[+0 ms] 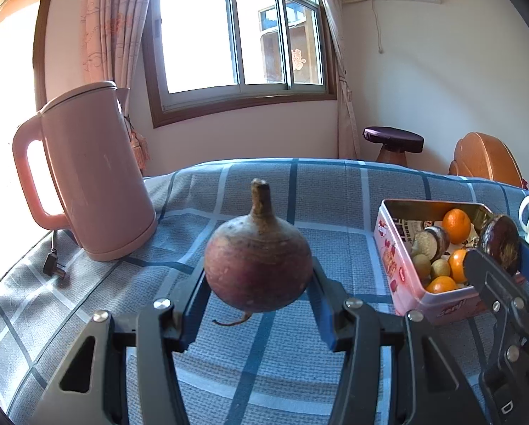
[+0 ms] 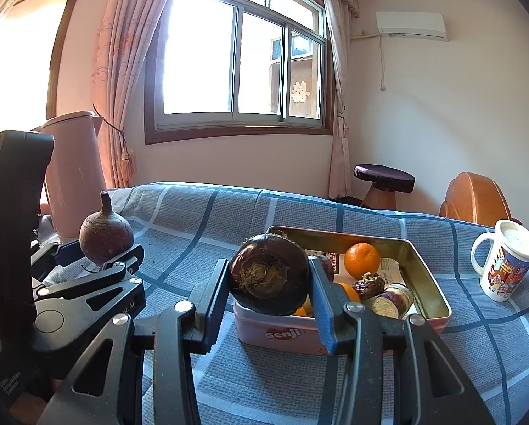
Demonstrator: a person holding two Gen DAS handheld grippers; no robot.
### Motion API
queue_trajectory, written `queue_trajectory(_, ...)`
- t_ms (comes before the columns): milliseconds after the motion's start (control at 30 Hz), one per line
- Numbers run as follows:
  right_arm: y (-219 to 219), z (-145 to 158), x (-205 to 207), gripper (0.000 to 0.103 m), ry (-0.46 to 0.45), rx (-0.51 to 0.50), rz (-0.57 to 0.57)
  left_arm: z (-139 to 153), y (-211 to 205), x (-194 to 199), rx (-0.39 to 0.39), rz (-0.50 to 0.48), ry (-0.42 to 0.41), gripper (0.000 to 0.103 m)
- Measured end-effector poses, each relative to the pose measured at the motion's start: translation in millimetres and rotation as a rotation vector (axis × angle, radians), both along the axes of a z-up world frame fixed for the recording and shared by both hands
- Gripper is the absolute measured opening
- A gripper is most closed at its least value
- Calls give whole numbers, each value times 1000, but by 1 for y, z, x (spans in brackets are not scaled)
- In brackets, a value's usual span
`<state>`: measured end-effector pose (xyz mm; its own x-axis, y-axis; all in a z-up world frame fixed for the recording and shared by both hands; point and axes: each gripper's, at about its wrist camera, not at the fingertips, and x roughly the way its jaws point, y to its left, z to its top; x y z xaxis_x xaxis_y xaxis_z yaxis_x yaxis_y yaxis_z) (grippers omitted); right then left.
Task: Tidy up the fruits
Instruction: 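Lower the purple-red fruit and the dark brown fruit into the tin with both tools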
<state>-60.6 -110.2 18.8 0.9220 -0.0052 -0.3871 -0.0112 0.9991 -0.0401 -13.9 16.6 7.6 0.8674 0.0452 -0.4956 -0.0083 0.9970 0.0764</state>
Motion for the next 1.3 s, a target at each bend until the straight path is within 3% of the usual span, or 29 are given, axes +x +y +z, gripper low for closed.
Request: queue_trajectory(1300, -89, 4, -12, 46, -29, -40, -91, 3, -86, -8, -6, -163, -13, 54)
